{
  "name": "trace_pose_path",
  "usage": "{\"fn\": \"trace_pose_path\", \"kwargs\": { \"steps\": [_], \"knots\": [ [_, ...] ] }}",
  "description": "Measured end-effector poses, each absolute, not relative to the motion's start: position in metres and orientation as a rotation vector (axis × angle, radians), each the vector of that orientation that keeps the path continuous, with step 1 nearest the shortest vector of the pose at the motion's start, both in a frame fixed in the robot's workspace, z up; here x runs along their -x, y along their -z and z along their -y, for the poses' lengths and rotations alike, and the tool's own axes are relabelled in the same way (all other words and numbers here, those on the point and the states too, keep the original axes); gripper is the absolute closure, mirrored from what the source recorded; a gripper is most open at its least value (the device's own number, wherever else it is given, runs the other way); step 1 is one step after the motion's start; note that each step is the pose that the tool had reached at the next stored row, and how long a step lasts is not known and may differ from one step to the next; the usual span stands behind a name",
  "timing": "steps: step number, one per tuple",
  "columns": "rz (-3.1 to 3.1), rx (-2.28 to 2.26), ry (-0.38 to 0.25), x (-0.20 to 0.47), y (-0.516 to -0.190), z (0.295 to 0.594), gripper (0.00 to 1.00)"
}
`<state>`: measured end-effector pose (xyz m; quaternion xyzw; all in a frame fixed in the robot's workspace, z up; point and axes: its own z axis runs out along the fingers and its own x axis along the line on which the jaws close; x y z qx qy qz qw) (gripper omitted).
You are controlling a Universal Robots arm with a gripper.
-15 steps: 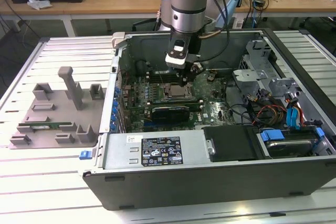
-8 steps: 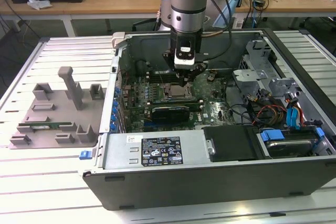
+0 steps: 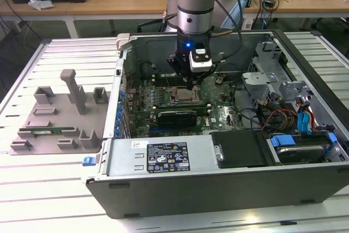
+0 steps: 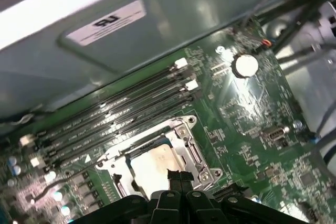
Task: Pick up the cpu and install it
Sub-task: 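Close the cpu cover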
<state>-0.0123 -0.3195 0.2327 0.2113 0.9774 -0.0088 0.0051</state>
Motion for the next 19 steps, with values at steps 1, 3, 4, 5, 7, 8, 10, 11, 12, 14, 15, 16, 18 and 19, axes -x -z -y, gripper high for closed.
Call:
{"fn": "trace_pose_path", "kwargs": {
  "steps": [1,3,4,5,7,8,10,11,12,14,15,16,18,19],
  "knots": [
    [-3.066,-0.633,0.027,0.0123,-0.2326,0.3195,0.89],
    [-3.080,-0.559,0.027,0.0123,-0.2326,0.3195,0.89],
    [-3.085,-0.533,0.027,0.0123,-0.2326,0.3195,0.89],
    [-3.090,-0.500,0.027,0.0123,-0.2325,0.3195,0.89],
    [-3.098,-0.447,0.026,0.0123,-0.2324,0.3195,0.89],
    [-3.102,-0.419,0.026,0.0123,-0.2324,0.3195,0.89],
    [-3.111,-0.336,0.026,0.0123,-0.2322,0.3195,0.89],
    [-3.115,-0.298,0.026,0.0123,-0.2321,0.3195,0.89],
    [-3.118,-0.268,0.025,0.0123,-0.2321,0.3195,0.89],
    [-3.124,-0.172,0.025,0.0123,-0.2318,0.3195,0.89],
    [-3.125,-0.137,0.024,0.0123,-0.2316,0.3195,0.89],
    [-3.127,-0.095,0.024,0.0123,-0.2314,0.3195,0.89],
    [-3.128,-0.019,0.024,0.0123,-0.2309,0.3195,0.89],
    [-3.127,0.030,0.023,0.0123,-0.2305,0.3195,0.89]
  ]
}}
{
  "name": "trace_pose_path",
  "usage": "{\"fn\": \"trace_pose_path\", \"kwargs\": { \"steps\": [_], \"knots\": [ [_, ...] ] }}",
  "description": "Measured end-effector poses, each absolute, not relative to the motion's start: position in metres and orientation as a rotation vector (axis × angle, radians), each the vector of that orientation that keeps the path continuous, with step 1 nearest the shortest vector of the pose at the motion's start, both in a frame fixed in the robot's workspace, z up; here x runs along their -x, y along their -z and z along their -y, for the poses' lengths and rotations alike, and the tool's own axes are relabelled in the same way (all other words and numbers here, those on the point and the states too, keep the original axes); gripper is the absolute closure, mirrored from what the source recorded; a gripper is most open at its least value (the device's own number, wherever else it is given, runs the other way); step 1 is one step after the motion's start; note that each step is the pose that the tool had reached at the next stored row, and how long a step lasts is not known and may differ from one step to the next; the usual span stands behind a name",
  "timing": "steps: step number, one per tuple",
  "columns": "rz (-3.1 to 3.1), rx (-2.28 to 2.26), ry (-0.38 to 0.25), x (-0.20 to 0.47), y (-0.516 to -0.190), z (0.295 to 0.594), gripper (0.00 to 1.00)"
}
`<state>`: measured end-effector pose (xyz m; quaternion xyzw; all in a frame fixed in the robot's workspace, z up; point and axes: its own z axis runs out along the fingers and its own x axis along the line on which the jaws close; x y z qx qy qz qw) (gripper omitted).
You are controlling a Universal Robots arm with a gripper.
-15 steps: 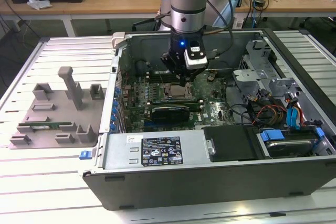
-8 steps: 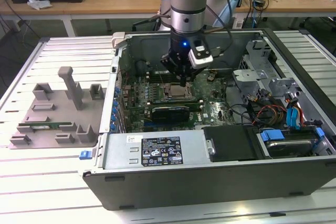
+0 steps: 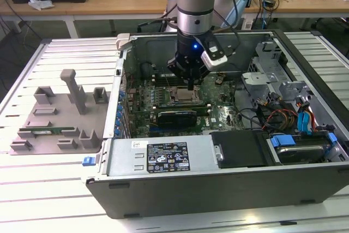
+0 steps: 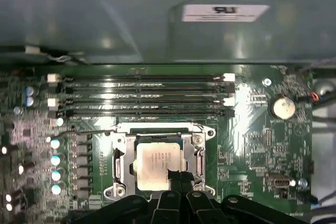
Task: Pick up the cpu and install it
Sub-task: 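Close the cpu cover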
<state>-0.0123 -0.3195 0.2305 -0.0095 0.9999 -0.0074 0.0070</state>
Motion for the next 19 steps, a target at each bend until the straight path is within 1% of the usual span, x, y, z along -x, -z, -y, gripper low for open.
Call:
{"fn": "trace_pose_path", "kwargs": {
  "steps": [3,19],
  "knots": [
    [-3.126,0.089,0.023,0.014,-0.230,0.320,0.89],
    [-3.126,0.087,0.023,0.038,-0.220,0.320,0.89]
  ]
}}
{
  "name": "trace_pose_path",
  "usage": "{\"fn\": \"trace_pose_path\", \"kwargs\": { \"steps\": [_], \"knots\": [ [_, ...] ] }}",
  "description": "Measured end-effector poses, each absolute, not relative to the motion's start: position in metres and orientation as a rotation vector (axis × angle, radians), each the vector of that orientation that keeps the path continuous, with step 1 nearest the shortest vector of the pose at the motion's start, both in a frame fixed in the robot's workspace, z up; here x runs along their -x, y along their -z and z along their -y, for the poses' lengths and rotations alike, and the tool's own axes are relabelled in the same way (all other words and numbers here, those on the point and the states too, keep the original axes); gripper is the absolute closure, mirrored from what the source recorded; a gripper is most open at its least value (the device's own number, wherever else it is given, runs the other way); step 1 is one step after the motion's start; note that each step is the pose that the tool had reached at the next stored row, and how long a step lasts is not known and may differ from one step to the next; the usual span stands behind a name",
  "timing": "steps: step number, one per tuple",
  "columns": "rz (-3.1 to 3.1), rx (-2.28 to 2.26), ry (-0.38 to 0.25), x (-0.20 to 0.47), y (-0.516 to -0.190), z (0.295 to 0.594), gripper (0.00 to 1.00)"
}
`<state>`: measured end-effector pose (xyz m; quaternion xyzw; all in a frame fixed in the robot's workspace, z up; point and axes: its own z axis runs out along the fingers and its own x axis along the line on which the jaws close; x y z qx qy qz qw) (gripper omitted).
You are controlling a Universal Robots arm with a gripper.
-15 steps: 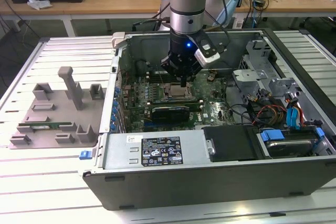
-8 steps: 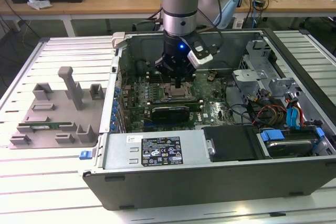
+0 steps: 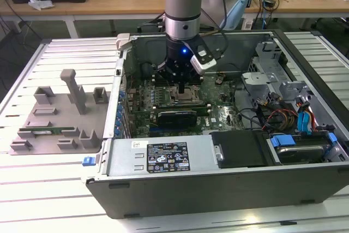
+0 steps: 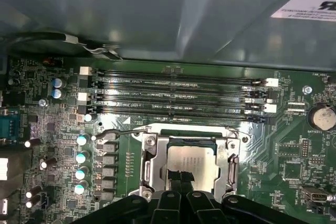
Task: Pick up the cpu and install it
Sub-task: 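Close the cpu cover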
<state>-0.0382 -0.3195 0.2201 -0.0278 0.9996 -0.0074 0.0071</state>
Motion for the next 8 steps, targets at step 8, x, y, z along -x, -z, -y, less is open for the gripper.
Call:
{"fn": "trace_pose_path", "kwargs": {
  "steps": [8],
  "knots": [
    [-3.125,0.087,0.023,0.051,-0.214,0.320,0.89]
  ]
}}
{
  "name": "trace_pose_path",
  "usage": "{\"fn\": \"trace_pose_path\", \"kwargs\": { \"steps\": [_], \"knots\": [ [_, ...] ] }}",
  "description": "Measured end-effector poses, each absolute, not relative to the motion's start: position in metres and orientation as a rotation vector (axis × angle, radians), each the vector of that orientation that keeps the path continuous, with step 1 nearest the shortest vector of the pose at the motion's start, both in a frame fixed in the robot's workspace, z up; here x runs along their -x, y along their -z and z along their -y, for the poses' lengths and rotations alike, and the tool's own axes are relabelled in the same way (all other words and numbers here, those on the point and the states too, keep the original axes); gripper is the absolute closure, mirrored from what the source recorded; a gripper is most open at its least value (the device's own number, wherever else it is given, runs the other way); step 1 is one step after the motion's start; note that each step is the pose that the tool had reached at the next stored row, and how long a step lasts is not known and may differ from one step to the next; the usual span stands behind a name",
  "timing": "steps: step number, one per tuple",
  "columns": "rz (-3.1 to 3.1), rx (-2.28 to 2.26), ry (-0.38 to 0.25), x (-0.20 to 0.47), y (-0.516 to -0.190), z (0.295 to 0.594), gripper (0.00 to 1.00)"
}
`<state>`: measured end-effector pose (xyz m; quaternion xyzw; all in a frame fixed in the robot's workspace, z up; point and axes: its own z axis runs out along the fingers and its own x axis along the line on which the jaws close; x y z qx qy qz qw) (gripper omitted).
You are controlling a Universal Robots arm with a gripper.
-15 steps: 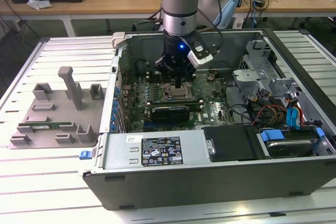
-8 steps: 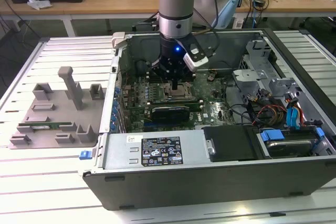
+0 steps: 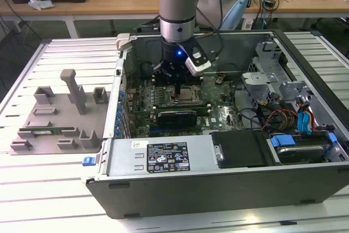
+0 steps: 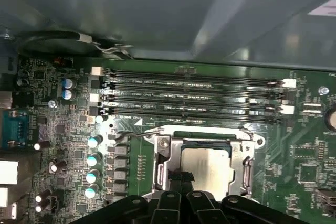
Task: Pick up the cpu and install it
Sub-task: 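Close the cpu cover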
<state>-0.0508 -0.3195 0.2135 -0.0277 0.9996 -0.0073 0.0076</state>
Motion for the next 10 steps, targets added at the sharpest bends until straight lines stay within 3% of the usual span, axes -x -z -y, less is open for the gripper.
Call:
{"fn": "trace_pose_path", "kwargs": {
  "steps": [10],
  "knots": [
    [-3.125,0.087,0.023,0.0586,-0.2061,0.3195,0.89]
  ]
}}
